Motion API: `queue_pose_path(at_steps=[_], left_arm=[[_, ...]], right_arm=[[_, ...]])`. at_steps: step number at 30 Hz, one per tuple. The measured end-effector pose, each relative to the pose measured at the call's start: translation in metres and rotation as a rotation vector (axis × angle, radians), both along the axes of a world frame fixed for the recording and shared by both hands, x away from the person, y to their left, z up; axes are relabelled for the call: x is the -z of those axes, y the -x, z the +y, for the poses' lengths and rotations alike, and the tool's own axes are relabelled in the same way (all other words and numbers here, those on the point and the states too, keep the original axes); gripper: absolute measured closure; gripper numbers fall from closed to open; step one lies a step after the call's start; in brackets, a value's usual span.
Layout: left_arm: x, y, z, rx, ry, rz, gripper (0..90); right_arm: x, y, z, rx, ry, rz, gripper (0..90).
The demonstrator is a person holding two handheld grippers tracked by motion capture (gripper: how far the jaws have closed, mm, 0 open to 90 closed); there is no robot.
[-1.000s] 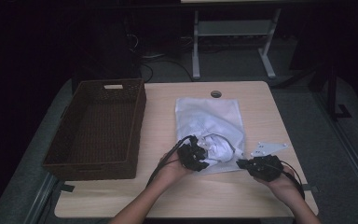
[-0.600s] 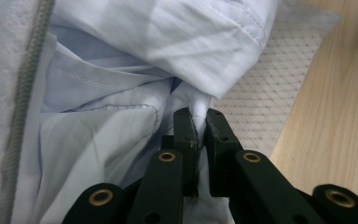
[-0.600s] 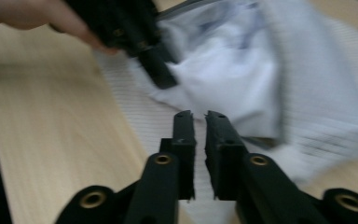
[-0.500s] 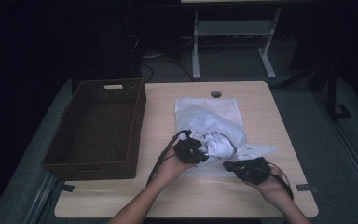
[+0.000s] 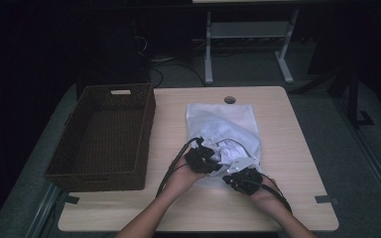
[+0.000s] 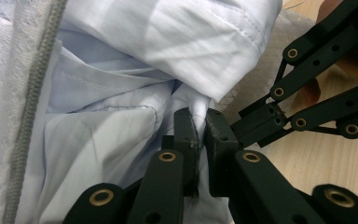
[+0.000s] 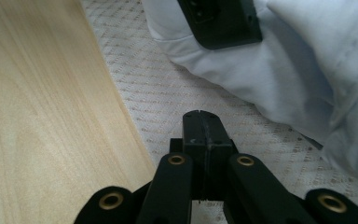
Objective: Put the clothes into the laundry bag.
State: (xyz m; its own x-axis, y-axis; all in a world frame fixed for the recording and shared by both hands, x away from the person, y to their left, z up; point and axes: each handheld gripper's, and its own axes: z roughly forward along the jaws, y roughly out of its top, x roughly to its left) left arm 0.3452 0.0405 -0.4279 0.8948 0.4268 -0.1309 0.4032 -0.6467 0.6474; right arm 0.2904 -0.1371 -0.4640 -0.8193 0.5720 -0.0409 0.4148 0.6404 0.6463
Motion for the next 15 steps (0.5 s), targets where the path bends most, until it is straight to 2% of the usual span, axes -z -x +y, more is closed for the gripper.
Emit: queue_pose_path(at_steps=[2,7,10,12,15], left_arm=[[0.0,0.0,-0.001,-0.015,0.011,0.006,85.0],[0.001,-0.004,-0.007,-0.031,0.006,0.002,85.0],[0.001,-0.009,-0.011,-0.044,0.007,0.004,85.1],[0.001,-0.014,-0.015,-0.053,-0.008,0.0,85.1],[0.0,-0.022,-0.019,-0.077,-0.006,-0.003,85.2]], right_arm=[[0.0,0.001,0.001,-0.01,0.01,-0.005,90.0],[-0.001,0.002,0.001,-0.031,0.016,0.006,90.0],[-0.002,0.002,0.0,-0.034,0.019,0.018,90.0],[-0.002,0.003,0.001,-0.033,0.024,0.014,90.0],[-0.002,0.004,0.002,-0.038,0.037,-0.002,90.0]])
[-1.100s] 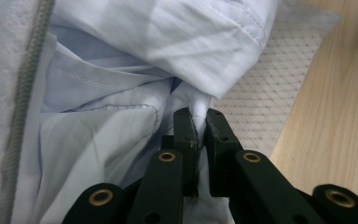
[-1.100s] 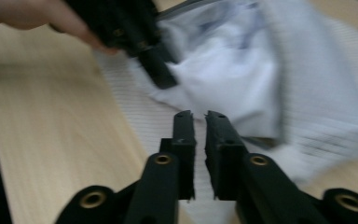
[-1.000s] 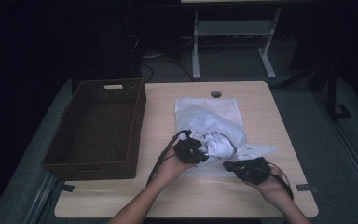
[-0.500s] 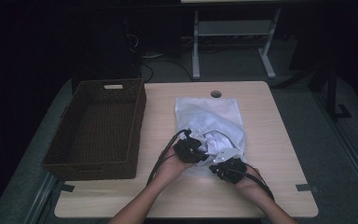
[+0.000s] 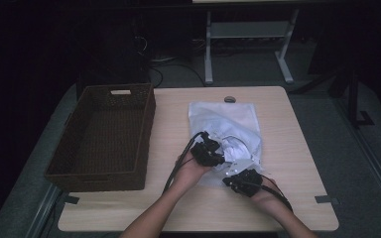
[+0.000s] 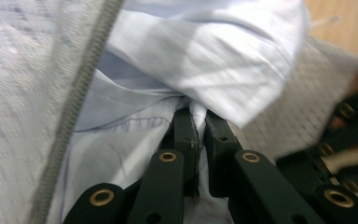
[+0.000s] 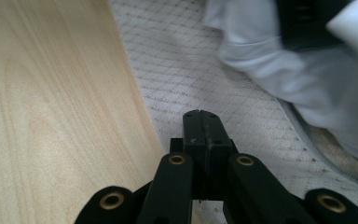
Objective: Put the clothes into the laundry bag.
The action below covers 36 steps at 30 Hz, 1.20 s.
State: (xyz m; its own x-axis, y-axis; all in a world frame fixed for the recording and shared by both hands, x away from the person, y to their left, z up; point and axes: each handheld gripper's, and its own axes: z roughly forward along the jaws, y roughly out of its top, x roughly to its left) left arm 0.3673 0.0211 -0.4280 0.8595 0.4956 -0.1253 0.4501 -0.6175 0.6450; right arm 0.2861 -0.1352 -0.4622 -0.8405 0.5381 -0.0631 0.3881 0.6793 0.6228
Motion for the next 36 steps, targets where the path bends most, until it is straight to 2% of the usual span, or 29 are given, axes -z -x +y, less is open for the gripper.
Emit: queue_pose_path(at_steps=[5,9,11,20,29,33,36], left_arm=[[0.001,-0.015,-0.007,-0.045,-0.012,-0.007,85.3],[0.004,-0.028,-0.011,-0.114,-0.043,-0.043,85.6],[0.006,-0.037,-0.011,-0.143,-0.025,-0.036,85.6],[0.01,-0.071,-0.02,-0.239,-0.04,-0.052,85.6],[0.014,-0.102,-0.03,-0.312,-0.054,-0.08,85.5],[0.015,-0.104,-0.031,-0.311,-0.035,-0.069,84.4],[0.012,-0.098,-0.023,-0.285,0.026,-0.018,78.6]], right_arm=[[0.0,0.0,-0.001,0.005,-0.006,0.011,90.0],[0.0,0.001,-0.001,-0.002,0.002,0.008,90.0],[-0.001,0.001,-0.001,-0.004,0.004,0.01,90.0],[-0.001,0.001,-0.003,-0.009,0.005,0.012,90.0],[-0.001,0.0,-0.01,-0.003,0.003,0.02,90.0],[-0.001,-0.001,-0.012,-0.001,0.01,0.019,90.0],[-0.001,-0.002,-0.013,0.001,-0.001,0.028,90.0]])
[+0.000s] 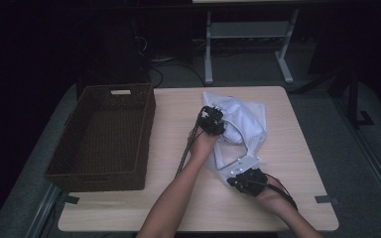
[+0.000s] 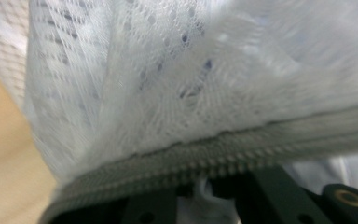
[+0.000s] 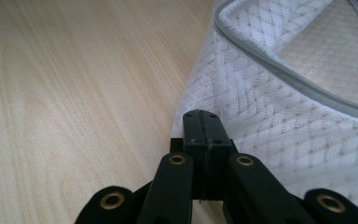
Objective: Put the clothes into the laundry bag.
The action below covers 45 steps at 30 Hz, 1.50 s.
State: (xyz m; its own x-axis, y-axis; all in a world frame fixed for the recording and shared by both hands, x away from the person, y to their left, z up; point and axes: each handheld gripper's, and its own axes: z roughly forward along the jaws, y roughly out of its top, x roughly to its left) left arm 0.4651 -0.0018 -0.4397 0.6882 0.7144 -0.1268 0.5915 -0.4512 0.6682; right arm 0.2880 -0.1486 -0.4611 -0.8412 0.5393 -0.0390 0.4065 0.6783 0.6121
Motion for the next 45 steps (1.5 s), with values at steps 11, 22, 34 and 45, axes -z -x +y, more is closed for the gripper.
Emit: queue_pose_path(at_steps=[11,22,34,45], left_arm=[[-0.047,0.057,0.034,0.183,0.114,0.001,69.4],[-0.016,0.046,-0.019,0.207,0.058,-0.004,89.8],[0.002,0.006,-0.05,0.095,-0.02,-0.058,89.9],[-0.032,0.039,-0.011,0.175,0.066,-0.04,78.2]], right_arm=[[0.0,-0.001,0.0,0.005,-0.002,0.01,90.0],[-0.002,0.002,-0.001,-0.009,0.011,0.02,90.0],[-0.003,0.006,-0.004,-0.03,0.042,0.008,90.0],[-0.002,0.004,-0.006,-0.024,0.015,0.032,90.0]])
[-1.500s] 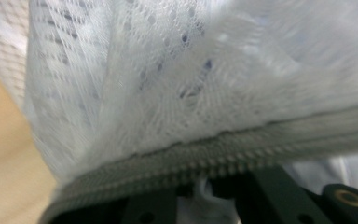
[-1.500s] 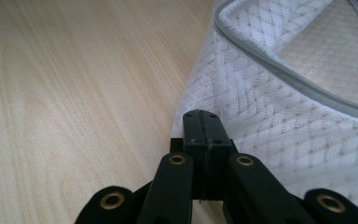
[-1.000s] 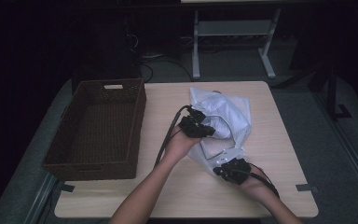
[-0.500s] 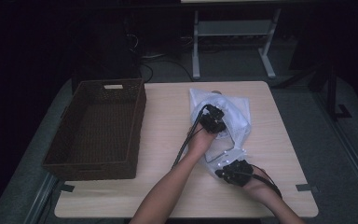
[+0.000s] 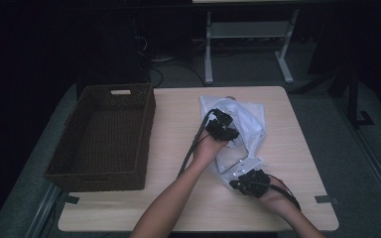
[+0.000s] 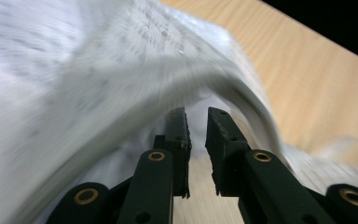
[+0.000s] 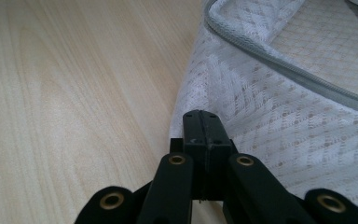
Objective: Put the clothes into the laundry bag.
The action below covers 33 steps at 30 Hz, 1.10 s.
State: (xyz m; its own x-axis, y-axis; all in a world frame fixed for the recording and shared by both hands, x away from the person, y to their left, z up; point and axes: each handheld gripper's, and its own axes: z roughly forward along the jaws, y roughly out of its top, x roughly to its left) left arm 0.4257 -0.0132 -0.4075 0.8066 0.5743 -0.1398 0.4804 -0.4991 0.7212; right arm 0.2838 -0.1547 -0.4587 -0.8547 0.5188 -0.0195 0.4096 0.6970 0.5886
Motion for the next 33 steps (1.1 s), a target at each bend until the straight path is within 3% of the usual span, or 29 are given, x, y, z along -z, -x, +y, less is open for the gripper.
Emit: queue_pose_path(at_steps=[4,8,13,16,18,21,22,26,28,33], left_arm=[[-0.025,0.015,0.026,0.006,0.015,-0.051,77.8],[-0.042,0.017,0.046,-0.031,0.026,-0.092,70.5],[-0.041,0.008,0.051,-0.041,-0.017,-0.097,58.5],[-0.034,0.001,0.045,-0.053,-0.048,-0.108,56.3],[-0.028,-0.005,0.042,-0.056,-0.064,-0.114,60.9],[-0.024,-0.007,0.041,-0.034,-0.054,-0.093,87.0],[-0.027,-0.004,0.042,-0.027,-0.036,-0.099,88.1],[-0.044,0.027,0.047,0.029,-0.02,-0.182,87.4],[-0.049,0.043,0.05,0.066,-0.032,-0.206,86.4],[-0.025,0.069,0.054,0.173,-0.106,-0.137,87.1]], right_arm=[[0.0,0.0,0.0,0.002,0.001,-0.001,90.0],[0.0,-0.001,0.0,0.004,-0.001,0.004,90.0],[0.0,-0.001,0.0,0.003,-0.001,0.006,90.0],[0.0,-0.001,0.0,0.002,-0.002,0.005,90.0],[0.0,0.0,0.0,0.006,-0.004,0.006,90.0],[0.0,-0.001,0.0,0.004,-0.004,0.003,90.0],[0.0,0.0,0.0,0.007,-0.004,0.002,90.0],[0.001,-0.001,-0.001,0.013,-0.013,0.004,90.0],[0.001,-0.001,-0.001,0.025,-0.018,0.006,90.0],[0.001,-0.001,0.001,0.032,-0.005,-0.009,90.0]])
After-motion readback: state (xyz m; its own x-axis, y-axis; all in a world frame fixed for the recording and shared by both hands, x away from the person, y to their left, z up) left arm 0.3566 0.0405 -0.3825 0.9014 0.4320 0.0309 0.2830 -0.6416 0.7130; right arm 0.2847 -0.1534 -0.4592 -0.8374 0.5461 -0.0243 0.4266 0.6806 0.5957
